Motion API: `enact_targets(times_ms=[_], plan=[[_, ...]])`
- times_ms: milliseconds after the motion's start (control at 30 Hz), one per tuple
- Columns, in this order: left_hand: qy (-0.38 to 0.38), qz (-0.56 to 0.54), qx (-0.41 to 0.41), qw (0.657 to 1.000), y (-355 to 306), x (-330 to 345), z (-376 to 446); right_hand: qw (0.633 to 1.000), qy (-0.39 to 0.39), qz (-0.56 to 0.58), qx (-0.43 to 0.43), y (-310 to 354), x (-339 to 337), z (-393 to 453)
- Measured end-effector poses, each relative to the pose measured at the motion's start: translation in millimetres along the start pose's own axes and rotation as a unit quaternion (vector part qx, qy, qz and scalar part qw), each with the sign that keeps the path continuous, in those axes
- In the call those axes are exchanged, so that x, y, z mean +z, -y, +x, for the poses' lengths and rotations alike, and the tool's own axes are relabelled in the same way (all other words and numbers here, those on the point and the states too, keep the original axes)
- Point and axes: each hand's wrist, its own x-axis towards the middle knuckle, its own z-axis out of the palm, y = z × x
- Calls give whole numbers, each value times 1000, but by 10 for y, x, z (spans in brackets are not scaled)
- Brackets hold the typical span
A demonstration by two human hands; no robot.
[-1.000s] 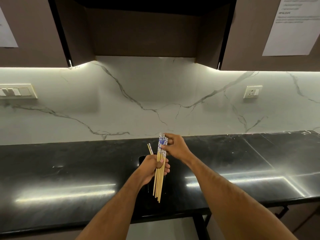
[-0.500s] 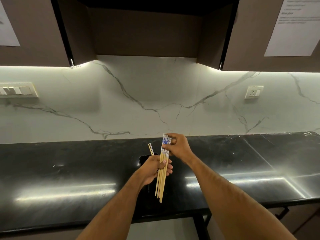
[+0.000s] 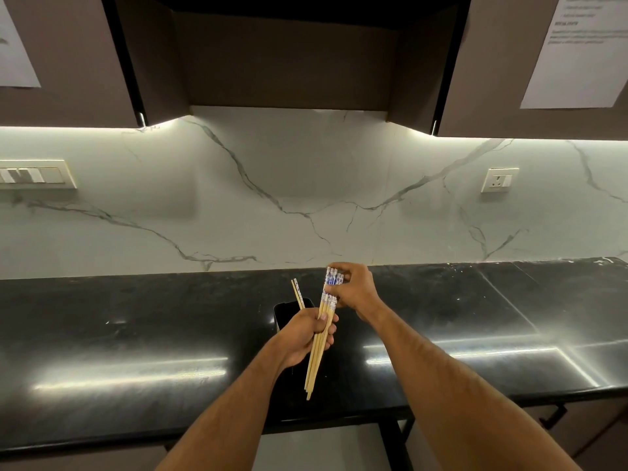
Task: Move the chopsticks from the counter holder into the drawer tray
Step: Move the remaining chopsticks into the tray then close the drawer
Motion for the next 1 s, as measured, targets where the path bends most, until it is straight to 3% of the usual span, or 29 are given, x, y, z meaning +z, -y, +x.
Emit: enact_targets(times_ms=[200, 333, 467, 633, 800, 1000], plan=[[41, 17, -18, 999, 5, -3, -37, 1000, 18, -22, 11, -19, -4, -27], [85, 60, -29, 994, 41, -70, -90, 996, 84, -3, 20, 41, -108, -52], [140, 167, -50, 975, 52, -128, -151, 978, 126, 104, 130, 5, -258, 0], [167, 252, -75, 950, 32, -115, -128, 959, 252, 37, 128, -116, -68, -92], [150, 257, -68, 952, 68, -178, -124, 960, 241, 19, 144, -200, -80, -83], [132, 294, -83, 943, 26, -176, -106, 948, 286, 8, 142, -252, 19, -176]])
